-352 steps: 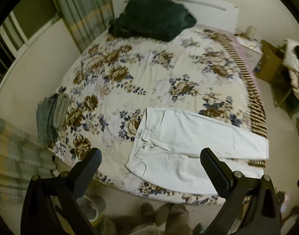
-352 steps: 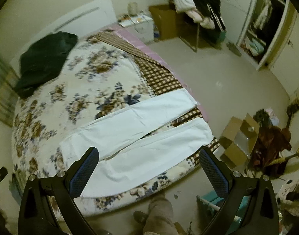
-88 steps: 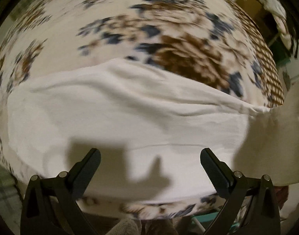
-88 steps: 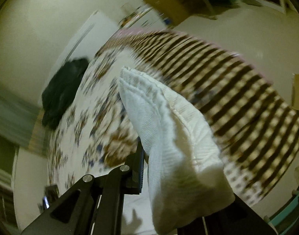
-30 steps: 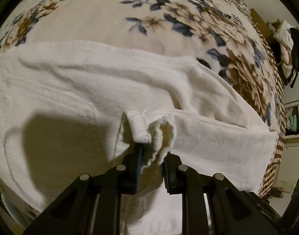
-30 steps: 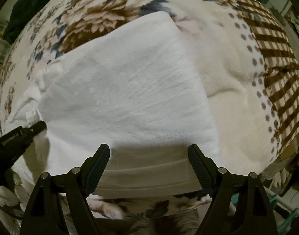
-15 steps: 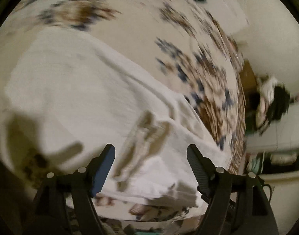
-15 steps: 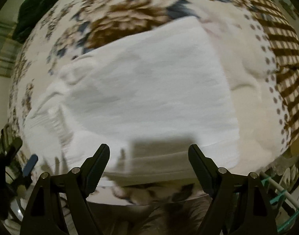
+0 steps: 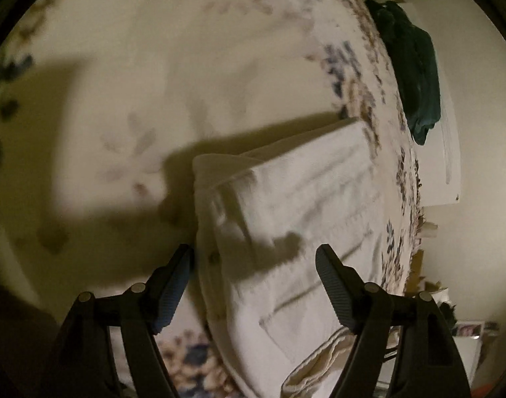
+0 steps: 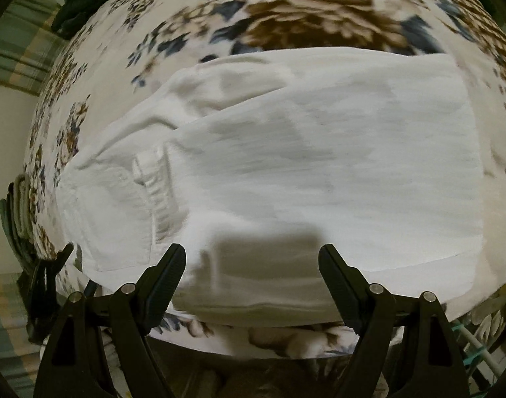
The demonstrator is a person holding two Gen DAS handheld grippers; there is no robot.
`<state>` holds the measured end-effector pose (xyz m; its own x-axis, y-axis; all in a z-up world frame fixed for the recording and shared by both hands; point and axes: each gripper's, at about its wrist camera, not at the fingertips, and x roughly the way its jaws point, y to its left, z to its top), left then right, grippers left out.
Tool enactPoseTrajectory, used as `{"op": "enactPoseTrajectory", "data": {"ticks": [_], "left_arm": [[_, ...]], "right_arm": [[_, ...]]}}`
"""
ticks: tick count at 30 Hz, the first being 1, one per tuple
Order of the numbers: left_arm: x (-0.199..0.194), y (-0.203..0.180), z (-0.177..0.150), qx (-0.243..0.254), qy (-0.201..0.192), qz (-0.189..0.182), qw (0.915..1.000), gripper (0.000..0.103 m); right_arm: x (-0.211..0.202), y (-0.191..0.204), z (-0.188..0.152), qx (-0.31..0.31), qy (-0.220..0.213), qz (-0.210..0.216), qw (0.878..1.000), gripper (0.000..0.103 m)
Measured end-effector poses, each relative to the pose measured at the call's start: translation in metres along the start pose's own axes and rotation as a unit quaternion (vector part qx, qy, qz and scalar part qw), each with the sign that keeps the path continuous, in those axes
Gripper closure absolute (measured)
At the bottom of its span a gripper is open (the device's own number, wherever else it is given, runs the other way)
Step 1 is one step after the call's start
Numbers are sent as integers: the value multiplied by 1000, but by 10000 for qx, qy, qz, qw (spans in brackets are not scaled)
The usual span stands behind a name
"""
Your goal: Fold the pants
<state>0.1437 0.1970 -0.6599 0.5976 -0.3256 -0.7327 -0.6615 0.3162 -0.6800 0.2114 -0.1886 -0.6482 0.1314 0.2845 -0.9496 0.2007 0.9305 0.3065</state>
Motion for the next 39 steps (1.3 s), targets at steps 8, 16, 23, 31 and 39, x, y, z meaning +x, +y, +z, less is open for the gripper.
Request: {"op": "enactPoseTrajectory", "data": {"ticks": [8, 16, 23, 31, 39], "left_arm": [[13, -5, 18, -289, -219, -409, 9985, 30], [-12, -59, 2, 813, -661, -600, 9927, 71], [-66, -162, -72, 2521, -610, -882, 9617, 72], [-52, -236, -196, 4043, 230, -758, 9112, 73], [19, -256, -314, 5036, 938, -154, 8587, 73]], "right_arm": [[10, 9, 2, -25, -1, -42, 10000, 18], [8, -8, -10, 38, -13, -69, 10000, 18], [-20, -37, -18, 268, -174, 85, 9995, 18], [-79, -105, -25, 719, -513, 32, 9961, 18], [-112, -188, -26, 1306, -825, -150, 9879, 18]]}}
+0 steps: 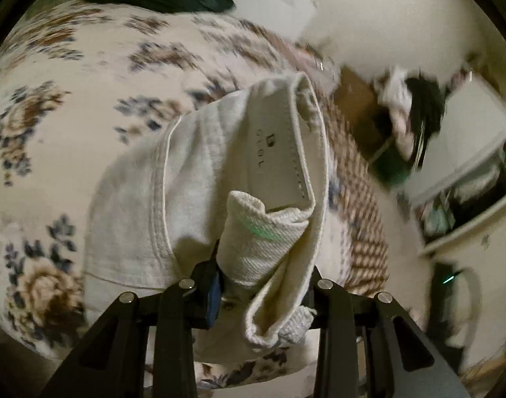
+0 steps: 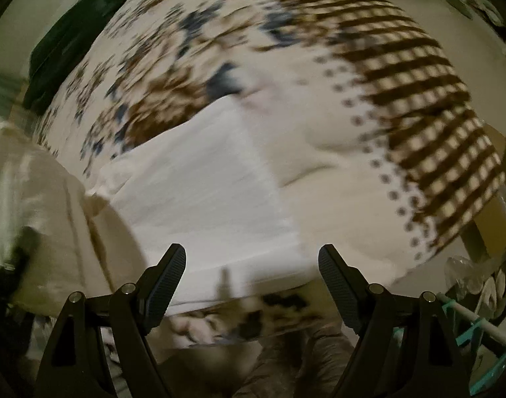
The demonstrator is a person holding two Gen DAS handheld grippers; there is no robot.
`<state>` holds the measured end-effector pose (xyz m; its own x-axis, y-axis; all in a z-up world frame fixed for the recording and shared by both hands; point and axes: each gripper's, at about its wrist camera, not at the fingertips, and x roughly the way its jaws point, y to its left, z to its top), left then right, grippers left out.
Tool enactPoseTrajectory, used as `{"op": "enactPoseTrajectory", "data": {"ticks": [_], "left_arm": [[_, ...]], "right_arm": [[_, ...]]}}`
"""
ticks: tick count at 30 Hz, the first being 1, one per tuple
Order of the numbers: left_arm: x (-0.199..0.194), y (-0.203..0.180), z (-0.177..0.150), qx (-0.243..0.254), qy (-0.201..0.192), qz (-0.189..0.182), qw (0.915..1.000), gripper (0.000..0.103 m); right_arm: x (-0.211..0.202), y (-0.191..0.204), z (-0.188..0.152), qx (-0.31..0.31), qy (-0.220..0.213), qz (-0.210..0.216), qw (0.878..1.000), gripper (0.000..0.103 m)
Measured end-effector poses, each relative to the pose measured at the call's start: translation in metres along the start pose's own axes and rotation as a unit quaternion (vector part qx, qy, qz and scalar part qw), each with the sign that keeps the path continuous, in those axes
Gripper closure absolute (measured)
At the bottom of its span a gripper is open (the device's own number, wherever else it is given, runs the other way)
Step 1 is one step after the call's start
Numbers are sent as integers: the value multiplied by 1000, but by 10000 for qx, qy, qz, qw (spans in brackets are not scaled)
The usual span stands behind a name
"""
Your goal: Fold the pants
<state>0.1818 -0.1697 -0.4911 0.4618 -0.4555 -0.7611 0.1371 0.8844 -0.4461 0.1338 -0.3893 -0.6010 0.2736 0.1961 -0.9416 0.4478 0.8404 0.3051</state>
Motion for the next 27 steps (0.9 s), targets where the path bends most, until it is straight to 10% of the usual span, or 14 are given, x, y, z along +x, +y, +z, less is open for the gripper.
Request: {"op": "enactPoseTrajectory", "data": {"ticks": [5, 15, 19, 27], "left_arm": [[78, -35, -27, 609, 960, 729, 9908, 73], [114, -37, -26, 475, 1621, 1320, 9768, 64], [103, -41, -21, 123, 1892, 1027, 9765, 57], [34, -17, -6, -420, 1294, 1325, 9818, 26]], "right_arm": [[-1, -35, 13, 125, -126, -159, 9997, 18], [2, -56, 39, 76, -60, -157, 9998, 18], [6, -47, 48, -40, 54, 97, 9999, 18], [18, 0, 61, -552, 361, 1002, 9928, 16]]}}
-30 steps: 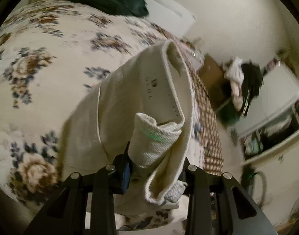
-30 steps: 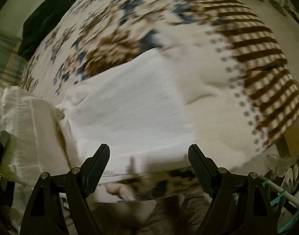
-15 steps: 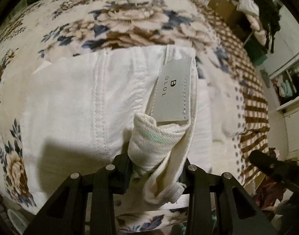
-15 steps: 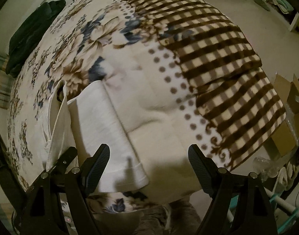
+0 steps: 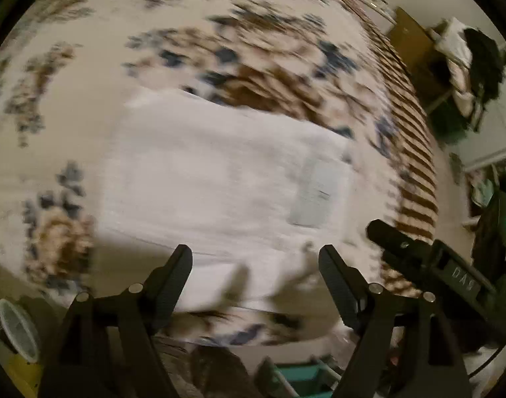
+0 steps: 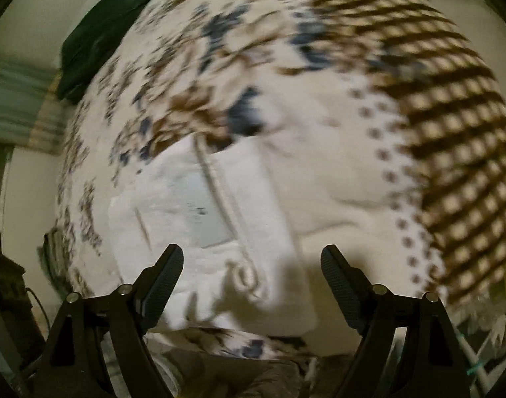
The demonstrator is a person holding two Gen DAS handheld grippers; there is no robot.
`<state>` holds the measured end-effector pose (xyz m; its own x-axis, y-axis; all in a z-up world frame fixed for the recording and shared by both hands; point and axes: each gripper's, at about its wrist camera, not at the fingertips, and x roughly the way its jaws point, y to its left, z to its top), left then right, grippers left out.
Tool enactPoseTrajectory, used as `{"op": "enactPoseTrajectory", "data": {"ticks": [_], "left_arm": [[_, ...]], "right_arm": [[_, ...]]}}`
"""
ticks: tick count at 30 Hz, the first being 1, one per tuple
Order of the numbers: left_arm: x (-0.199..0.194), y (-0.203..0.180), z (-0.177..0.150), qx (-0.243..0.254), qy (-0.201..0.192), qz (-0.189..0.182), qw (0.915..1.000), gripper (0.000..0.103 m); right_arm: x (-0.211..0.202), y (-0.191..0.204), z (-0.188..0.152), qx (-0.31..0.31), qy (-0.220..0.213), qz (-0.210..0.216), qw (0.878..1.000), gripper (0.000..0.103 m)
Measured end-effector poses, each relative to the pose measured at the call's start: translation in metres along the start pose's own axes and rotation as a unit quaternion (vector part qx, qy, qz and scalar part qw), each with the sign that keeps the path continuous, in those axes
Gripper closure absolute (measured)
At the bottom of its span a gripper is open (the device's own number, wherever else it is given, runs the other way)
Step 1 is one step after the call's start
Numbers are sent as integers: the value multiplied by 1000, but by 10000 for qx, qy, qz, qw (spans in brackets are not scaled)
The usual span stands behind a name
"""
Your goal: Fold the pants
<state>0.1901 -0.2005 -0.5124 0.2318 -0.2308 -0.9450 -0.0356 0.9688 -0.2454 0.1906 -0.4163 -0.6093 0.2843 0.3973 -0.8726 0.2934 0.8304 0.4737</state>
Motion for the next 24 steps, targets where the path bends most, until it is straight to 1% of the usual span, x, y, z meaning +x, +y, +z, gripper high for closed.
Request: {"op": "enactPoseTrajectory", "data": {"ticks": [2, 4, 8, 11, 13, 15, 17, 19, 20, 24], "left_arm": [[4, 17, 1, -29, -17, 379, 9993, 25], [16, 38, 3, -136, 130, 766, 9969, 25], [30, 73, 7, -374, 161, 1189, 9921, 25], [36, 88, 10, -431, 165, 1389, 9892, 25], [38, 92, 12, -429, 159, 1467, 9881, 25], [39, 94, 12, -396, 178, 1543, 9871, 25], [40, 95, 11, -411, 220, 1565, 9866, 25], [39, 95, 10, -429, 245, 1561, 9865, 25], [39, 95, 10, -433, 254, 1552, 9866, 25], [34, 89, 12, -466, 255, 1476, 9876, 25]], "right_arm": [[16, 16, 5, -189, 118, 122, 9997, 16], [33, 28, 9, -323, 222, 188, 9991, 16], [68, 41, 14, -380, 427, 243, 9981, 16], [92, 44, 15, -400, 494, 194, 9978, 17], [99, 48, 14, -459, 348, 142, 9982, 25], [100, 57, 10, -638, 266, 56, 9976, 56], [97, 63, 7, -778, 167, -230, 9966, 74], [93, 67, 3, -811, 95, -300, 9962, 84], [90, 68, 3, -824, 67, -333, 9960, 86], [72, 70, 2, -694, -66, -361, 9969, 88]]}}
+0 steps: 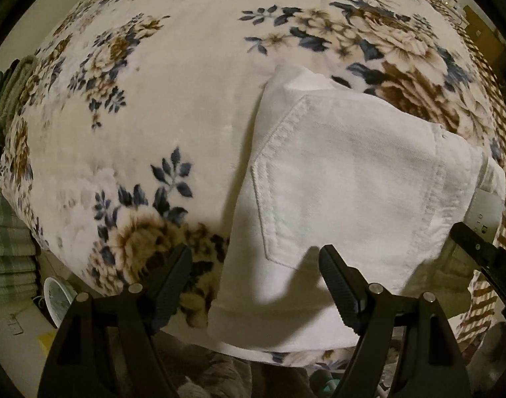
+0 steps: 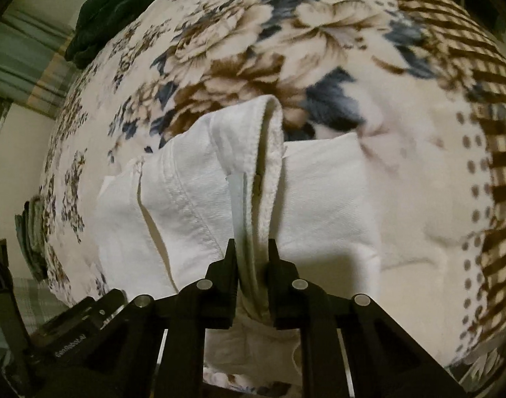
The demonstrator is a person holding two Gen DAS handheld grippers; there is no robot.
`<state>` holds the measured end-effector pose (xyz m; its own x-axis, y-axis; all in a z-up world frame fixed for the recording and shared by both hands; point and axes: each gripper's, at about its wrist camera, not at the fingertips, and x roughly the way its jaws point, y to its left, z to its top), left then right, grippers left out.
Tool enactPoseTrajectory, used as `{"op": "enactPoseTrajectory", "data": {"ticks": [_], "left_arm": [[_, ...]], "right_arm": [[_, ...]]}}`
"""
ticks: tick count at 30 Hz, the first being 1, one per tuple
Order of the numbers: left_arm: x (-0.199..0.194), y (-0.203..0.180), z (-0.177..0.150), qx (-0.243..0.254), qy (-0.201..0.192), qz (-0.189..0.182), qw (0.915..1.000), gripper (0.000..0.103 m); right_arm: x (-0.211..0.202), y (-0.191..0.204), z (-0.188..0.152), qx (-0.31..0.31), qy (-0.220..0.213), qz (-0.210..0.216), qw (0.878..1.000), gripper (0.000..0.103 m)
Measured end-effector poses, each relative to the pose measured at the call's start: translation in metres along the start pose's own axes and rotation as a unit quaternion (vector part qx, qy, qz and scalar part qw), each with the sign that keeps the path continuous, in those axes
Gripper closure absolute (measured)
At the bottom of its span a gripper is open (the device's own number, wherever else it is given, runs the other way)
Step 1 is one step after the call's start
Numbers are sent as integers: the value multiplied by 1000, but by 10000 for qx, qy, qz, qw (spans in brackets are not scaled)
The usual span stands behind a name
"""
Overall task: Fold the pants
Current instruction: 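Grasp the pants edge with the right tool and lift it upward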
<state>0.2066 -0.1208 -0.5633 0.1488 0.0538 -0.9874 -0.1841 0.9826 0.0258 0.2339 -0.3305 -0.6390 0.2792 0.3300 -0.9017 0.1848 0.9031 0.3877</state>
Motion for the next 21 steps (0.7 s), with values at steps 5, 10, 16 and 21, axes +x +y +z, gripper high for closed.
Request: {"op": "enactPoseTrajectory", "data": {"ticks": [5, 10, 16, 21], "left_arm": [[-8, -1, 2, -109, 27, -352, 9993, 16], [-17, 0, 13, -295, -83, -581, 9978, 16], [-13, -12, 31, -268, -103, -819, 9962, 16], [-5, -26, 52, -198, -166, -1054, 9941, 16]], "right_arm": [[-34, -23, -1, 340, -232, -221, 9989, 88], [-64, -72, -2, 800, -341, -486, 9950, 88], [-82, -125, -5, 1129, -351, -782, 9899, 88], [-87, -157, 2, 1366, -352, -959, 9853, 88]]}}
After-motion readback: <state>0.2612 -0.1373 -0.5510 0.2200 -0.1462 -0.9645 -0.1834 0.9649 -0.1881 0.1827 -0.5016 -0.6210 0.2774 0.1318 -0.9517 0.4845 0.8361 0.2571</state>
